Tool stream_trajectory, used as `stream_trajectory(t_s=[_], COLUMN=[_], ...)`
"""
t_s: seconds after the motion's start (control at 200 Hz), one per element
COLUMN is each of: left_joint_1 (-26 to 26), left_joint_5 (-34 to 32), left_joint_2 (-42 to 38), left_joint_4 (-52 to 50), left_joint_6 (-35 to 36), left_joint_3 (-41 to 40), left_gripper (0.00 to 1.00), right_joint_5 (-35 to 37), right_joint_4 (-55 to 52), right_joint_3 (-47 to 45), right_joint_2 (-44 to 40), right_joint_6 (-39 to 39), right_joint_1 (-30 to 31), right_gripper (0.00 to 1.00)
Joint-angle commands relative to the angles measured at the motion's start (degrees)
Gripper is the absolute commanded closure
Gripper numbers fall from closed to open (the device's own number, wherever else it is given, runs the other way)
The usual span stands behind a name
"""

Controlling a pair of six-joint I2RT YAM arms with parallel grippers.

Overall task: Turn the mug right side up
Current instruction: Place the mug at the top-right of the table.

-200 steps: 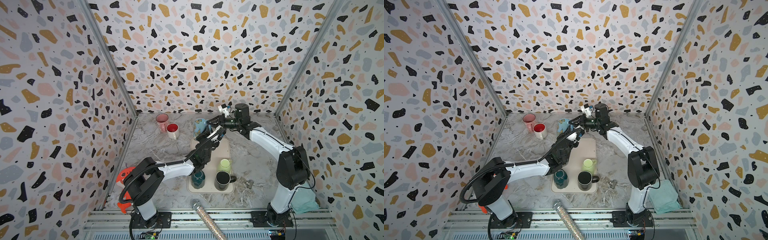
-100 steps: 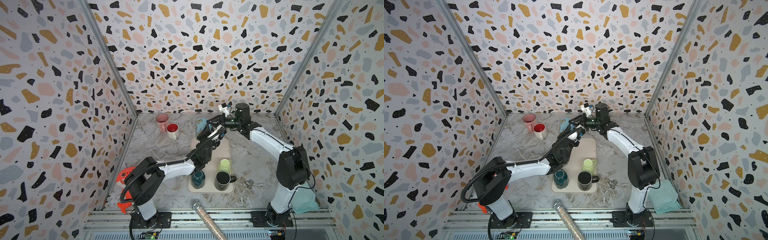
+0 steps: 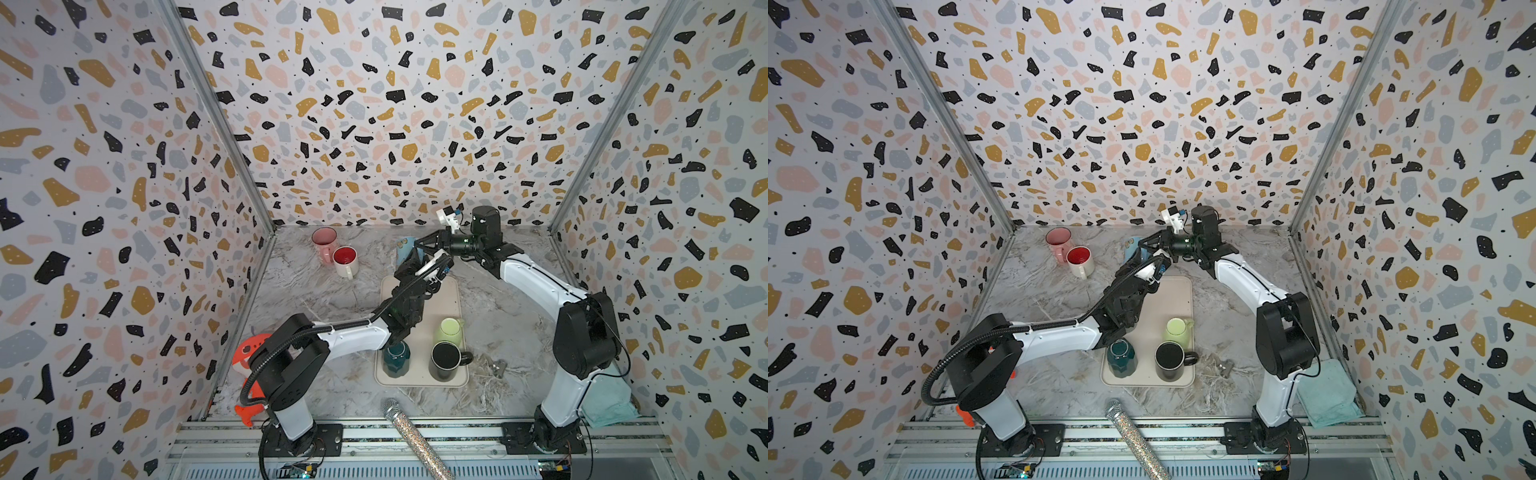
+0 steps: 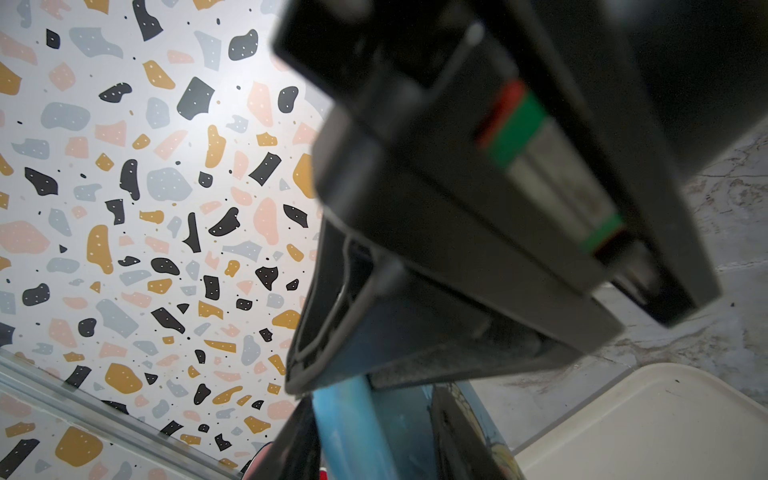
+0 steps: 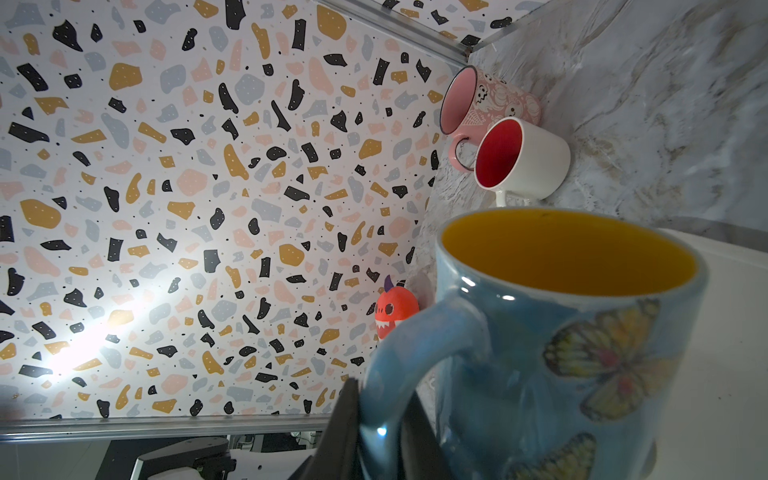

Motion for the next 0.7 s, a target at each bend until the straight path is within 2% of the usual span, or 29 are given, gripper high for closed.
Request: stream_trajectory(t_s=[0.0,0.456,0.696], left_joint_1=[0.52,0.56,0.54], left_joint_5=[-1.5,-0.64,-2.67], left_joint_2=[-1.65,-2.96,-3.29], left_joint_4=[9.35,8.88,9.11], left_joint_6=[0.81,0.62,0.93], left_joint_3=[3.04,1.48,1.68], left_gripper=[0.57,0.56,0.56], right_joint_5=[0.46,1.15,3.94], right_joint_4=[2.19,3.29,-0.11], right_joint_3=[0.17,0.82,1.32], right_joint_2=[0.46,2.06,1.78], right_joint_6=[-1.27,-1.85,-8.3], right_joint_1=[-1.84,-3.94,-6.63], right_gripper=[1.0,1.0,1.0])
